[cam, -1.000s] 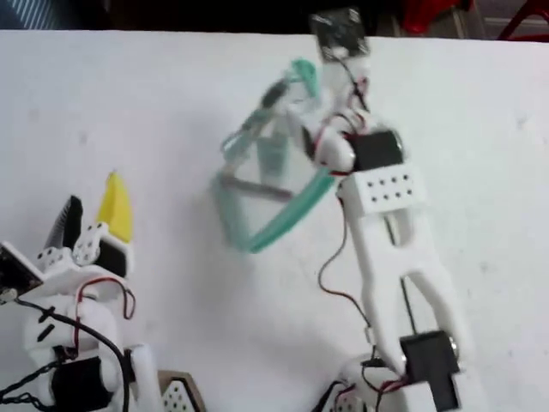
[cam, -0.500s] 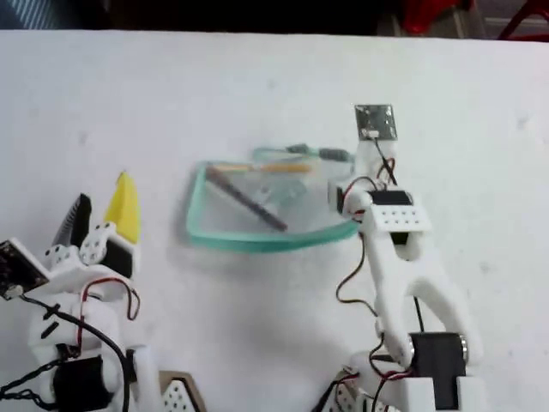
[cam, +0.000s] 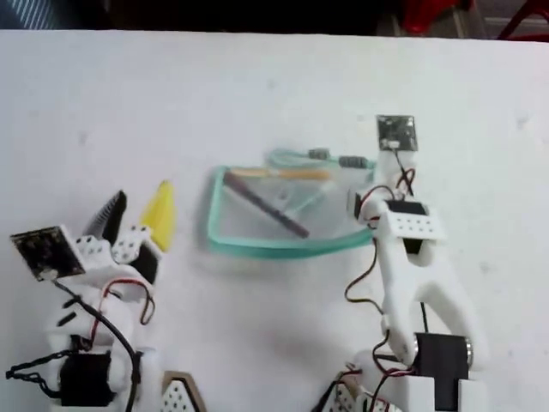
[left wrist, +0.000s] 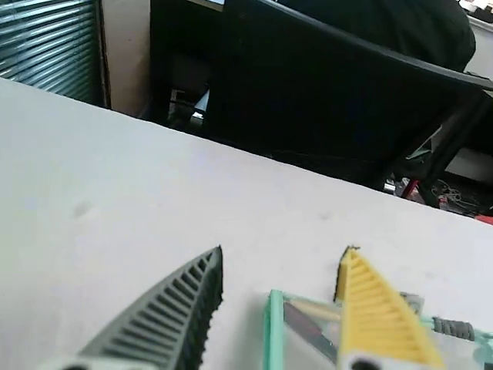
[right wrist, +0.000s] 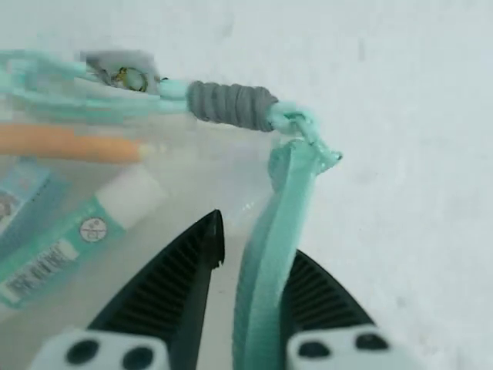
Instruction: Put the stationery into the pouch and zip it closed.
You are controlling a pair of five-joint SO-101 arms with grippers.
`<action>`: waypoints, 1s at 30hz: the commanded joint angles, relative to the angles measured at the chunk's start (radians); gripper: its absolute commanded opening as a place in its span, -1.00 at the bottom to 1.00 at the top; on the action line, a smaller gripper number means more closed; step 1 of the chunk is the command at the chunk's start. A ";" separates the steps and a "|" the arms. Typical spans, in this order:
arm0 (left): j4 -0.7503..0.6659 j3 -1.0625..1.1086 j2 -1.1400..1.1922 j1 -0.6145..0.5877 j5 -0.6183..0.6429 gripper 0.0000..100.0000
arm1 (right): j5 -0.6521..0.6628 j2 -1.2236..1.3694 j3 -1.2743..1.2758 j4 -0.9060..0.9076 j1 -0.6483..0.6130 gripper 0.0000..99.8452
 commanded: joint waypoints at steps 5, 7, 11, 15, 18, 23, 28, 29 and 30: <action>-0.031 0.008 0.001 0.028 -0.025 -0.50 | 0.034 -0.012 0.008 -0.005 -0.048 -0.97; -0.032 0.008 0.001 0.028 -0.025 -0.50 | 0.034 -0.013 0.008 -0.005 -0.064 -0.97; -0.032 0.008 0.001 0.028 -0.025 -0.50 | 0.034 -0.013 0.006 -0.007 -0.061 -0.96; -0.032 0.008 0.001 0.028 -0.025 -0.50 | 0.034 -0.012 0.006 -0.007 -0.061 -0.78; -0.032 0.009 0.001 0.028 -0.025 -0.50 | 0.034 -0.012 0.009 -0.007 -0.061 -0.49; -0.032 0.009 0.001 0.028 -0.025 -0.50 | 0.034 -0.010 0.011 -0.001 -0.059 -0.29; -0.032 0.009 0.001 0.028 -0.025 -0.50 | 0.034 -0.010 0.011 -0.001 -0.058 -0.29; -0.032 0.009 0.001 0.028 -0.025 -0.50 | 0.034 -0.010 0.011 -0.001 -0.058 -0.29; -0.032 0.009 0.001 0.027 -0.026 -0.53 | 0.034 -0.012 0.011 -0.001 -0.058 -0.29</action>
